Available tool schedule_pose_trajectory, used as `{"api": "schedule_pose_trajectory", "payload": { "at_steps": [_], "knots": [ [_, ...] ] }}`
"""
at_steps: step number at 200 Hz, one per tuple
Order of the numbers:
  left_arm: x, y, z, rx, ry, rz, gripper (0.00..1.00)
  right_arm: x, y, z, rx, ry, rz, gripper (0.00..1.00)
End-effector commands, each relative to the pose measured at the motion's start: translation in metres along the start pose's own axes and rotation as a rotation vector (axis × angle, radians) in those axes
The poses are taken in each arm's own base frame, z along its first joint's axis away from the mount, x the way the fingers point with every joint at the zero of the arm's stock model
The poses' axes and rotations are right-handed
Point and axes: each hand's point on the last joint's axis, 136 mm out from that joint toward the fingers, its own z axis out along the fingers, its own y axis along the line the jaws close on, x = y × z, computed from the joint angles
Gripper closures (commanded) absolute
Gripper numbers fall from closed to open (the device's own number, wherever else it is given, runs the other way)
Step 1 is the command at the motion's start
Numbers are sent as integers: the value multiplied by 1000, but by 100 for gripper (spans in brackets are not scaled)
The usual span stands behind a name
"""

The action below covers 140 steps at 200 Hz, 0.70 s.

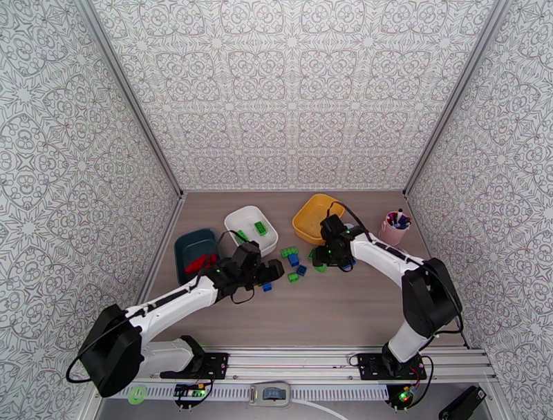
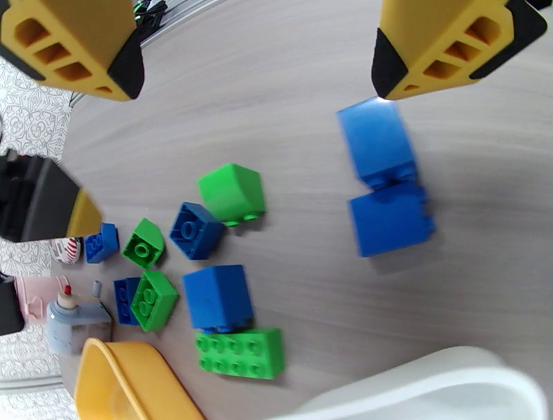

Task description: Sort the legos into containers by color

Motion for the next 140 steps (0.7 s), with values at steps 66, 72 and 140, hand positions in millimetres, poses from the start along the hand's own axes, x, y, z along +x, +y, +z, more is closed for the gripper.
{"api": "schedule_pose_trajectory", "payload": {
  "at_steps": [66,72,140],
  "knots": [
    [-10,-11,-6,11,-94,-21,7,9,-12,34,44,42,-26,45],
    [-10,-10,-7,9,-96,-22,7,7,-11,36,45,44,-27,45],
    [-8,-1,-8,-1,-90,-37,7,-12,-11,45,86,31,-40,43]
  ]
}}
